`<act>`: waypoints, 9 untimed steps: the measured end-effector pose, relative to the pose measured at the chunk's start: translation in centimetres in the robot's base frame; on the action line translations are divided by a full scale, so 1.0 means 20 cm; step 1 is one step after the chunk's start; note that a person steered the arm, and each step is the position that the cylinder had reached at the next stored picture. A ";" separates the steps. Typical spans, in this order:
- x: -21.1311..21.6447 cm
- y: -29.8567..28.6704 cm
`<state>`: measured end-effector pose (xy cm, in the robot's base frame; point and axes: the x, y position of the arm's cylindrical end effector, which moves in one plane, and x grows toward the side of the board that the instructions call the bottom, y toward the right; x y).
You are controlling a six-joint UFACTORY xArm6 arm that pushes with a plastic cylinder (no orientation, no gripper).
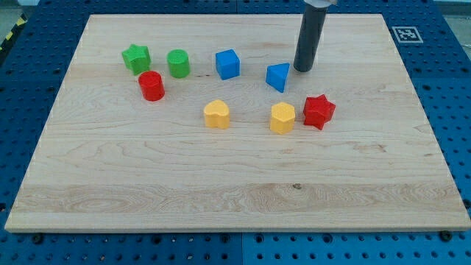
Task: Move the blue triangle top left of hexagon
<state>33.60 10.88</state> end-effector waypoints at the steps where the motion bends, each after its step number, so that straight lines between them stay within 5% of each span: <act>1: -0.03 -0.19; 9: 0.10 -0.28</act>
<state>35.60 5.32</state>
